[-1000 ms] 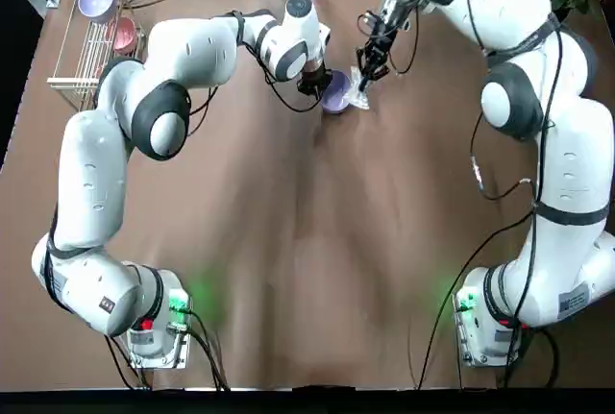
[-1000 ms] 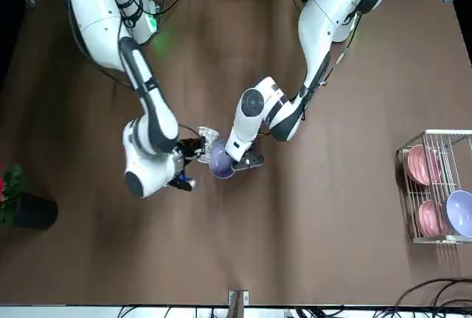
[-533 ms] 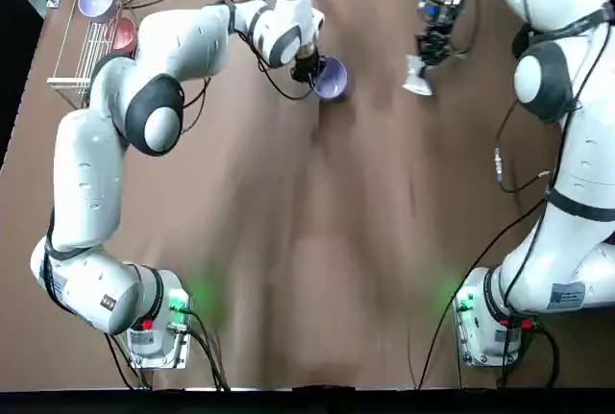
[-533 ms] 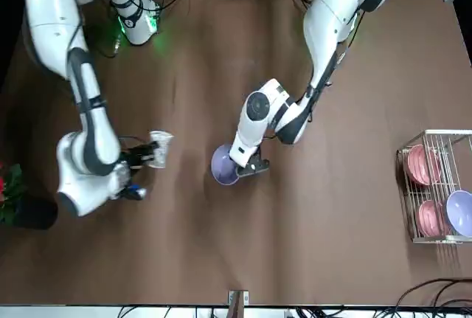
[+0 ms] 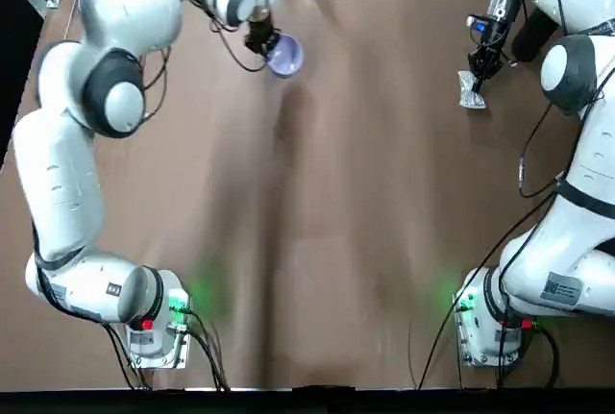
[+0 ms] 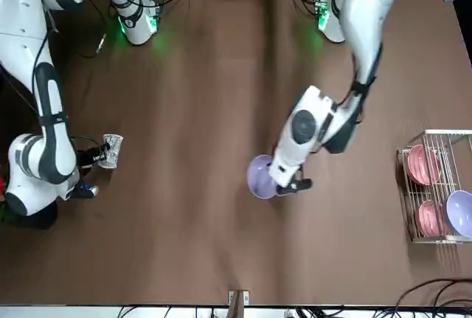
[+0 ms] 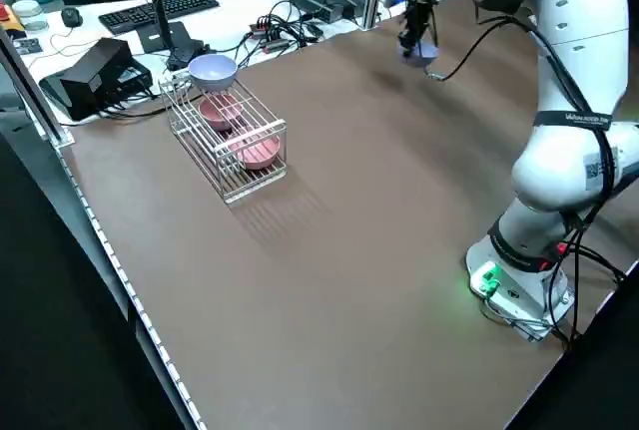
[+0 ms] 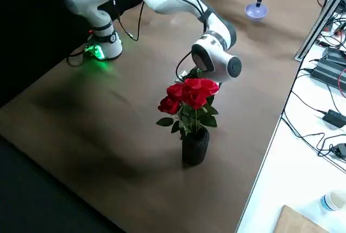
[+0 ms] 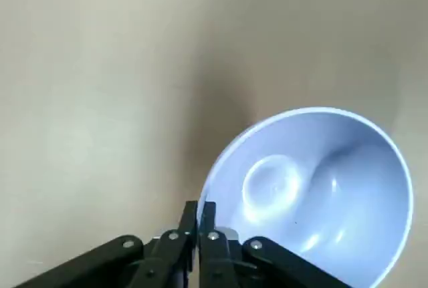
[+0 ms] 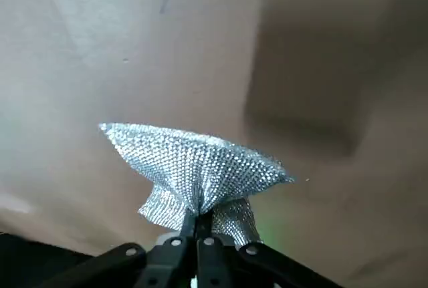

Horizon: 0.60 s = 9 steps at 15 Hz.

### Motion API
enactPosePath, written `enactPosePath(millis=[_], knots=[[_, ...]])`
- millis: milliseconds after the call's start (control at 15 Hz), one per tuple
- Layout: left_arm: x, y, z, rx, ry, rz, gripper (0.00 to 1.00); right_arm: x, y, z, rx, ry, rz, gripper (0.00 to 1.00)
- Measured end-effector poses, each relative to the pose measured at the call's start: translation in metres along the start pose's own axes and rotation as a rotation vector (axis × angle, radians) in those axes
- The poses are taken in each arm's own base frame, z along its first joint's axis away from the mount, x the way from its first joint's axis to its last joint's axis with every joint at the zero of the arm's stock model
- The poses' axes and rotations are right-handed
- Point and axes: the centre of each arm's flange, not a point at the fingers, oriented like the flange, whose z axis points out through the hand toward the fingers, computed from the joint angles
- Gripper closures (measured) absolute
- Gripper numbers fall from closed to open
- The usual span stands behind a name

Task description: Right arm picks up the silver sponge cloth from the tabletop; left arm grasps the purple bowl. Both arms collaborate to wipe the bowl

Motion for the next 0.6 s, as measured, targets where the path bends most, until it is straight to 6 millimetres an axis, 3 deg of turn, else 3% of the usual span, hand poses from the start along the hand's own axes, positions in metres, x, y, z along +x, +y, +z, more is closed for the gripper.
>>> enactPosePath(millis=[67,200,400,533,600], knots=[[0.017,-0.062,-0.009,0.031,-0.008,0.041,0.95,0.007,0.005,0.012,-0.025,-0.004,0.006,0.98],[0.034,-0.128,-0.018,0.052,-0.014,0.064,0.95,0.013,0.015,0.027,-0.022,-0.022,0.019,0.97],[0.051,-0.202,-0.018,0.065,-0.027,0.090,0.95,0.022,0.027,0.048,-0.011,-0.051,0.033,0.93],[0.059,-0.248,-0.006,0.056,-0.024,0.100,0.95,0.023,0.028,0.050,-0.011,-0.055,0.036,0.72],[0.060,-0.261,-0.002,0.054,-0.023,0.099,0.95,0.023,0.029,0.050,-0.011,-0.053,0.036,0.67]])
